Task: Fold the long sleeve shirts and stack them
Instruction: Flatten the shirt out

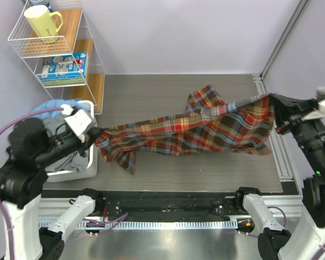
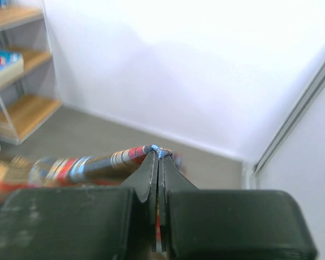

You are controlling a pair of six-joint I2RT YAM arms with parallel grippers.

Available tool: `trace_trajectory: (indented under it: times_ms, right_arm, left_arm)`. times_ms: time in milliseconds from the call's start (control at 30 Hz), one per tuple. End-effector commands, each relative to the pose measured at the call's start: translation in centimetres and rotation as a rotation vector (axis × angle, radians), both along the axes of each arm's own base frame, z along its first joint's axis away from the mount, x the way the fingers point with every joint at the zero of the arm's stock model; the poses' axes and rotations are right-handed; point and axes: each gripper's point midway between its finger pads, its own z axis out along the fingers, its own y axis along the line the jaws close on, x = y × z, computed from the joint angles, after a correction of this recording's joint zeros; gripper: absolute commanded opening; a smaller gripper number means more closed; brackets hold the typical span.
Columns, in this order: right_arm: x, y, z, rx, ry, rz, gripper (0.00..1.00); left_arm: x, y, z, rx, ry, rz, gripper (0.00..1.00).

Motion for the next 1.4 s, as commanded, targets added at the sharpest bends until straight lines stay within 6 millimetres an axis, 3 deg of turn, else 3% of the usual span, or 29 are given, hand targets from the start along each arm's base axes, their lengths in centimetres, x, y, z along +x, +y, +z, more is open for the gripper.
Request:
trace_trajectory:
  times_ms: [0, 133, 300, 333, 400, 433, 467, 500, 533, 600, 633, 667, 733, 800, 833, 867, 900, 933, 967, 1033, 1067, 1100, 1133, 1167, 1200, 1233, 1300, 1333, 1367]
  right_arm:
    - [1.5, -1.5, 3.4, 0.025, -0.073, -0.078, 0.01]
    - [5.0, -2.4, 1.7, -0.001, -0.041, -0.104, 0.01]
    - [13.3, -3.7, -3.1, -0.016, 0.046, -0.125, 0.01]
    - [16.1, -4.1, -4.7, -0.009, 0.093, -0.126, 0.01]
    - [19.8, -4.5, -4.5, 0.014, 0.080, -0.129, 0.01]
    - [23.9, -5.3, -6.8, 0.033, 0.145, -0.151, 0.01]
    - [25.2, -5.6, -4.0, 0.045, 0.082, -0.161, 0.01]
    - [26.7, -5.7, -3.2, 0.070, 0.071, -0.164, 0.01]
    - [28.3, -6.0, -2.4, 0.086, 0.058, -0.171, 0.01]
    - [30.7, -6.5, 2.7, 0.120, -0.055, -0.178, 0.01]
    - [30.5, -6.4, 5.1, 0.178, -0.103, -0.168, 0.01]
    - [28.8, -6.1, 10.3, 0.194, -0.234, -0.148, 0.01]
    - [25.1, -5.5, 15.6, 0.244, -0.376, -0.118, 0.01]
    - [18.2, -4.9, 21.5, 0.263, -0.579, -0.095, 0.01]
    - [15.3, -4.6, 23.1, 0.269, -0.644, -0.086, 0.01]
    - [16.4, -5.1, 22.2, 0.268, -0.667, -0.100, 0.01]
    - [10.3, -4.8, 24.5, 0.264, -0.789, -0.109, 0.01]
    - [10.0, -5.1, 24.1, 0.252, -0.805, -0.129, 0.01]
    - [11.7, -5.7, 22.2, 0.220, -0.767, -0.172, 0.01]
    - [11.7, -5.1, 20.3, 0.174, -0.713, -0.158, 0.01]
    - [14.8, -5.4, 16.3, 0.146, -0.589, -0.172, 0.01]
    - [14.9, -4.2, 14.4, 0.097, -0.543, -0.115, 0.01]
    - [15.7, -3.9, 12.0, 0.048, -0.487, -0.101, 0.01]
    - [18.5, -3.7, 5.9, 0.012, -0.339, -0.081, 0.01]
    - [17.9, -2.5, 4.0, -0.036, -0.315, -0.019, 0.01]
    - [19.5, -2.0, -3.2, -0.075, -0.132, 0.024, 0.01]
    - [19.4, -2.1, -8.2, -0.159, -0.035, 0.038, 0.01]
    - [18.7, -1.8, -13.2, -0.194, 0.093, 0.072, 0.01]
    - [18.1, -1.7, -15.3, -0.230, 0.142, 0.089, 0.01]
  left_arm:
    - [1.6, 0.2, 4.8, -0.124, -0.107, 0.095, 0.00]
    - [4.8, 0.7, 5.3, -0.093, -0.145, 0.156, 0.00]
    - [12.5, -0.7, -1.1, 0.008, 0.030, 0.183, 0.00]
    - [13.9, -0.9, -1.7, 0.012, 0.031, 0.190, 0.00]
    - [19.0, -1.6, -3.5, 0.023, 0.039, 0.233, 0.00]
    - [21.2, -1.7, -2.4, 0.002, 0.019, 0.262, 0.00]
    - [23.1, -1.7, -1.8, -0.023, 0.011, 0.291, 0.00]
    - [27.1, -2.2, -3.0, -0.044, 0.039, 0.317, 0.00]
    - [28.8, -1.1, 2.7, -0.131, -0.066, 0.350, 0.00]
    - [32.6, -1.3, 5.5, -0.292, -0.053, 0.354, 0.00]
    - [33.2, 0.2, 8.4, -0.368, -0.090, 0.383, 0.00]
    - [31.9, 0.7, 14.8, -0.489, -0.195, 0.367, 0.00]
    - [29.3, 2.4, 21.7, -0.601, -0.377, 0.350, 0.00]
    - [26.2, 2.7, 25.3, -0.722, -0.426, 0.277, 0.00]
    - [22.7, 4.0, 28.8, -0.741, -0.546, 0.253, 0.00]
    - [21.4, 4.3, 30.0, -0.746, -0.590, 0.248, 0.00]
    - [20.7, 4.6, 30.3, -0.745, -0.607, 0.245, 0.00]
    - [20.0, 4.7, 30.6, -0.744, -0.623, 0.231, 0.00]
    - [18.3, 3.4, 30.4, -0.715, -0.609, 0.152, 0.00]
    - [20.4, 2.1, 25.6, -0.642, -0.496, 0.089, 0.00]
    - [19.8, 1.2, 23.4, -0.614, -0.438, 0.034, 0.00]
    - [22.2, 0.9, 18.0, -0.564, -0.330, 0.033, 0.00]
    - [22.6, 0.4, 14.5, -0.522, -0.268, 0.005, 0.00]
    - [22.0, 0.3, 12.0, -0.488, -0.228, 0.004, 0.00]
    - [23.1, 0.4, 5.4, -0.400, -0.152, -0.004, 0.00]
    - [22.7, 0.3, 2.4, -0.334, -0.130, -0.022, 0.00]
    - [20.4, 0.1, -3.9, -0.268, 0.013, -0.045, 0.00]
    - [19.5, 0.3, -8.5, -0.157, 0.040, -0.084, 0.00]
    - [18.0, 0.4, -11.8, -0.134, 0.141, -0.073, 0.00]
